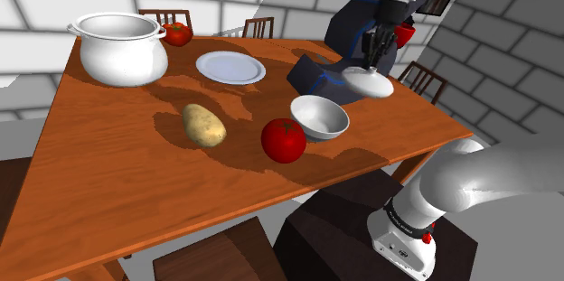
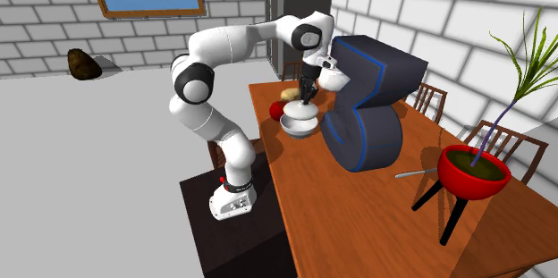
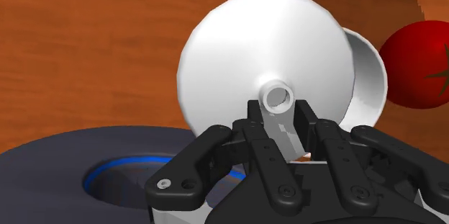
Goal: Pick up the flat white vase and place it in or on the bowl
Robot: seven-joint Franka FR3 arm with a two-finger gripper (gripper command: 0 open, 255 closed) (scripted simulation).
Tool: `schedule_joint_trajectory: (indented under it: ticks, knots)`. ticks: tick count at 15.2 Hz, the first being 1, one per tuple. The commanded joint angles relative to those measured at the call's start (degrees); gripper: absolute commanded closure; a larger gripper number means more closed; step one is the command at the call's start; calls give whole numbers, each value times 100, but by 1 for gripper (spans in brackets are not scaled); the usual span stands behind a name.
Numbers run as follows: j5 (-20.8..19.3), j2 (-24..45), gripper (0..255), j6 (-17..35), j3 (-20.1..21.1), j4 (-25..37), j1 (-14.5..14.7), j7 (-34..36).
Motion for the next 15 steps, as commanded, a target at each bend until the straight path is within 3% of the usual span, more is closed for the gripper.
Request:
schedule_joint_trajectory:
  ticks: [1,7,15]
  knots:
    - [158,213,255,10,205,218,88,264]
    - [478,1078,255,8,734,1148,315,985]
    - [488,930,255,612,752,394,318,929]
